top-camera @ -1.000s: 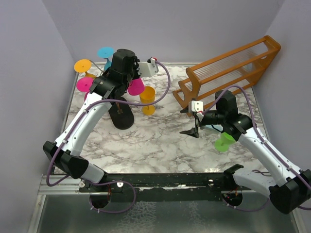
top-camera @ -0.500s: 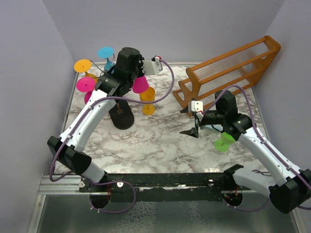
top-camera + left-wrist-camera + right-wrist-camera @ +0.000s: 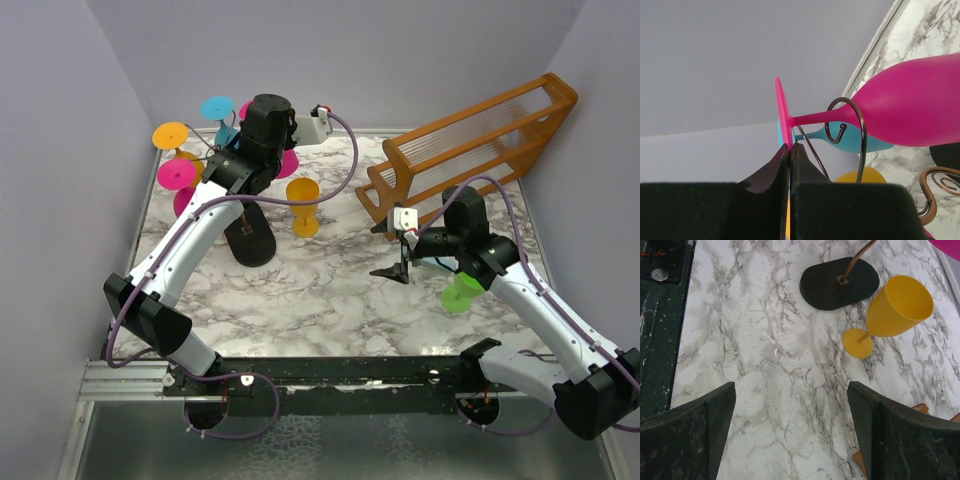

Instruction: Place the wine glass upside down on the wine glass rack

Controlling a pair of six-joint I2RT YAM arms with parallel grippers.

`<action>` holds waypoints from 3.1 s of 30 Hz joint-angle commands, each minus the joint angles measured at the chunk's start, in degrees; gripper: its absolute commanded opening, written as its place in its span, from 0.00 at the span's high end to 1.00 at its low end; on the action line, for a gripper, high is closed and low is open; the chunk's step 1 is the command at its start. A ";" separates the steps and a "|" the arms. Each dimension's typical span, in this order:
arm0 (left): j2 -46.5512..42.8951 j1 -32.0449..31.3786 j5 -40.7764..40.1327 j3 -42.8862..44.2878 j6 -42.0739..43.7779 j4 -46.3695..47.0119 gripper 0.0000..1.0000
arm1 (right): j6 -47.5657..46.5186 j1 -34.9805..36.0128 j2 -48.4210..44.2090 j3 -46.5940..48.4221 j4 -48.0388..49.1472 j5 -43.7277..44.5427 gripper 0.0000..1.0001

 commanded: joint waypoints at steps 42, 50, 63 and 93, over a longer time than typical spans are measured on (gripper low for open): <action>-1.13 0.17 0.14 -1.67 2.87 -8.43 0.90 | 0.02 -1.30 -0.11 -0.35 0.99 -1.01 0.07; -1.67 0.16 0.65 -0.91 2.93 -9.61 0.81 | 0.01 -1.43 0.05 -0.46 1.11 -0.86 0.07; -3.14 0.15 2.66 0.13 2.00 -13.13 0.53 | -0.09 -1.52 0.16 -0.64 1.18 -0.59 0.07; -18.06 12.45 11.89 2.85 -26.90 -1.53 0.06 | 8.90 10.71 21.71 30.55 -2.63 22.60 0.19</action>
